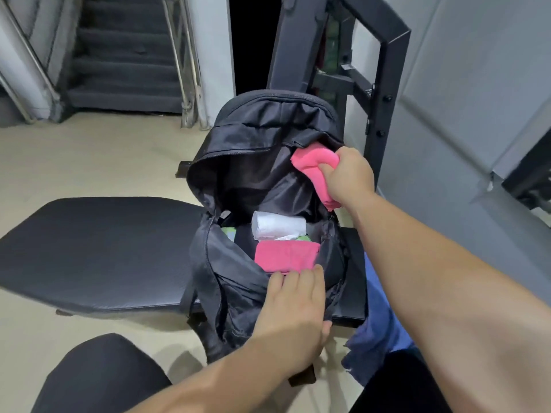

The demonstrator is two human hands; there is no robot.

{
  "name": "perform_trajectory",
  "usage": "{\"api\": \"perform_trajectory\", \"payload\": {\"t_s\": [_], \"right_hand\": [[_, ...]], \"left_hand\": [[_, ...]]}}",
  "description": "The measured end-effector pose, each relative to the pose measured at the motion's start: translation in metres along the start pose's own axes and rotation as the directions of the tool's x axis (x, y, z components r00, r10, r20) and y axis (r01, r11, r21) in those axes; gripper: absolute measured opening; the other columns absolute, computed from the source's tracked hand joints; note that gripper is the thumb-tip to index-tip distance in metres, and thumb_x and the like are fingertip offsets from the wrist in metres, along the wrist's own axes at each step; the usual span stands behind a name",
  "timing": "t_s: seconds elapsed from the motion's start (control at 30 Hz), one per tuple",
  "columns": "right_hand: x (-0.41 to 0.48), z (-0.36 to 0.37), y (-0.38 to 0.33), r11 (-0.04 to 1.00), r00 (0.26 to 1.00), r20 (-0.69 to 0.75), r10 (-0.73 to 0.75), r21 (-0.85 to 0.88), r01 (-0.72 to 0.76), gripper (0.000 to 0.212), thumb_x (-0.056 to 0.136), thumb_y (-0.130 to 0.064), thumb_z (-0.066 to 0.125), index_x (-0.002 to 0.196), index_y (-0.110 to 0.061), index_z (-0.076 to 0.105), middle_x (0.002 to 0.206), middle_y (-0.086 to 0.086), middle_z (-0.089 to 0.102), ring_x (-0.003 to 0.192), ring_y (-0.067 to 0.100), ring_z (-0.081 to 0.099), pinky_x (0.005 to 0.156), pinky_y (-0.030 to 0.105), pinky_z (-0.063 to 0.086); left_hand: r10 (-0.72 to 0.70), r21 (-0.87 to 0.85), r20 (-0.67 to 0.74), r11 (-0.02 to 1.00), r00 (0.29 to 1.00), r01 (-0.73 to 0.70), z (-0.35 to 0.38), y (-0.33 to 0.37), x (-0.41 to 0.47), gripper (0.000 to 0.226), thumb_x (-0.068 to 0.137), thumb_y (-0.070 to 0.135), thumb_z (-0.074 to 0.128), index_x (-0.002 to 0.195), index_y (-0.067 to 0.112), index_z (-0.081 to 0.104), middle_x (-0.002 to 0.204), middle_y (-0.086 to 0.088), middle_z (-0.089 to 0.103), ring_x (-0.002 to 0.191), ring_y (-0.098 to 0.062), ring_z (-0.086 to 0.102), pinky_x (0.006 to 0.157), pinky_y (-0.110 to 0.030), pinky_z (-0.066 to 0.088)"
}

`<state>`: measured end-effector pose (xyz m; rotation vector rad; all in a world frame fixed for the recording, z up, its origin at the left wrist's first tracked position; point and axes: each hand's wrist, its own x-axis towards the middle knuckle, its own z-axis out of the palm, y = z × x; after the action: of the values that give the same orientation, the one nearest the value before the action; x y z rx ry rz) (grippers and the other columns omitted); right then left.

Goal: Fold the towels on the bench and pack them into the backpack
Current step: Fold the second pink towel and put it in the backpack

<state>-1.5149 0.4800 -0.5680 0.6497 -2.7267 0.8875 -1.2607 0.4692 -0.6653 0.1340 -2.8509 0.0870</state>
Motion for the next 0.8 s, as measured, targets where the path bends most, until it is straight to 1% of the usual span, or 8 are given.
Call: {"api": "perform_trajectory", "payload": {"t_s": [0.1, 0.27, 0.37, 0.47, 0.53, 0.6, 0.7, 0.8], "right_hand": [[-0.004, -0.006, 0.009, 0.999, 0.999, 0.034, -0.028, 0.017, 0.028, 0.026, 0.095, -0.04, 0.061, 0.095, -0.014, 0.056, 0.102, 0.003, 0.056, 0.086, 0.027, 0.051, 0.072, 0.034, 0.035], [-0.02, -0.011, 0.022, 0.994, 0.992, 0.072, -0.104, -0.027, 0.106, 0.028, 0.094, -0.043, 0.062, 0.094, -0.016, 0.055, 0.104, 0.001, 0.05, 0.09, 0.031, 0.055, 0.072, 0.037, 0.039], [-0.042, -0.014, 0.031, 0.981, 0.987, 0.064, -0.145, -0.12, 0.152, 0.031, 0.09, -0.044, 0.068, 0.102, -0.017, 0.059, 0.121, 0.006, 0.041, 0.1, 0.033, 0.052, 0.081, 0.042, 0.049], [-0.069, -0.025, 0.034, 0.947, 0.969, 0.009, -0.247, -0.208, 0.243, 0.035, 0.085, -0.046, 0.071, 0.104, -0.018, 0.065, 0.112, 0.006, 0.043, 0.098, 0.033, 0.051, 0.077, 0.041, 0.05], [-0.082, -0.035, 0.029, 0.883, 0.914, 0.168, -0.369, -0.243, 0.401, 0.039, 0.086, -0.051, 0.068, 0.111, -0.021, 0.068, 0.109, 0.003, 0.054, 0.099, 0.03, 0.057, 0.077, 0.039, 0.048], [-0.088, -0.04, 0.019, 0.811, 0.809, 0.383, -0.445, -0.21, 0.546, 0.044, 0.088, -0.054, 0.065, 0.123, -0.027, 0.064, 0.114, -0.001, 0.065, 0.106, 0.026, 0.061, 0.083, 0.038, 0.048], [-0.083, -0.033, -0.002, 0.821, 0.739, 0.542, -0.401, -0.145, 0.552, 0.045, 0.09, -0.045, 0.063, 0.132, -0.035, 0.05, 0.109, -0.003, 0.067, 0.098, 0.026, 0.062, 0.084, 0.039, 0.05], [-0.068, -0.006, -0.023, 0.88, 0.695, 0.638, -0.331, -0.058, 0.472, 0.029, 0.087, -0.032, 0.054, 0.114, -0.037, 0.046, 0.088, -0.002, 0.061, 0.076, 0.027, 0.063, 0.072, 0.044, 0.054]], "left_hand": [[0.052, -0.026, -0.031, 0.998, 0.998, -0.053, 0.002, -0.003, -0.005, 0.09, 0.077, 0.052, 0.062, 0.146, -0.002, 0.041, 0.11, -0.009, 0.053, 0.092, -0.03, 0.05, 0.086, -0.046, 0.044], [0.147, -0.011, -0.085, 0.989, 0.985, -0.148, 0.006, -0.015, -0.011, 0.088, 0.078, 0.047, 0.063, 0.149, 0.001, 0.039, 0.121, -0.01, 0.057, 0.107, -0.031, 0.055, 0.1, -0.047, 0.033], [0.136, 0.001, -0.117, 0.991, 0.984, -0.136, 0.003, -0.026, -0.011, 0.085, 0.075, 0.05, 0.063, 0.147, 0.009, 0.044, 0.122, -0.007, 0.059, 0.119, -0.031, 0.054, 0.111, -0.059, 0.025], [0.088, -0.01, -0.113, 0.996, 0.99, -0.09, -0.001, -0.042, -0.012, 0.08, 0.076, 0.051, 0.063, 0.146, 0.017, 0.045, 0.121, -0.008, 0.058, 0.119, -0.034, 0.053, 0.111, -0.068, 0.025], [0.086, -0.009, -0.108, 0.996, 0.99, -0.088, 0.0, -0.05, -0.015, 0.079, 0.076, 0.051, 0.064, 0.145, 0.019, 0.045, 0.121, -0.009, 0.058, 0.119, -0.034, 0.053, 0.11, -0.069, 0.026], [0.101, -0.014, -0.095, 0.995, 0.99, -0.103, 0.001, -0.053, -0.02, 0.079, 0.076, 0.051, 0.065, 0.145, 0.018, 0.047, 0.12, -0.008, 0.059, 0.119, -0.033, 0.053, 0.11, -0.07, 0.026], [0.122, -0.025, -0.065, 0.992, 0.99, -0.124, 0.003, -0.051, -0.027, 0.081, 0.076, 0.053, 0.064, 0.146, 0.016, 0.047, 0.121, -0.007, 0.058, 0.121, -0.032, 0.052, 0.112, -0.069, 0.025], [0.119, -0.051, -0.066, 0.991, 0.991, -0.122, 0.003, -0.052, -0.031, 0.08, 0.076, 0.051, 0.063, 0.146, 0.016, 0.046, 0.124, -0.006, 0.057, 0.124, -0.03, 0.05, 0.114, -0.068, 0.021]]}}
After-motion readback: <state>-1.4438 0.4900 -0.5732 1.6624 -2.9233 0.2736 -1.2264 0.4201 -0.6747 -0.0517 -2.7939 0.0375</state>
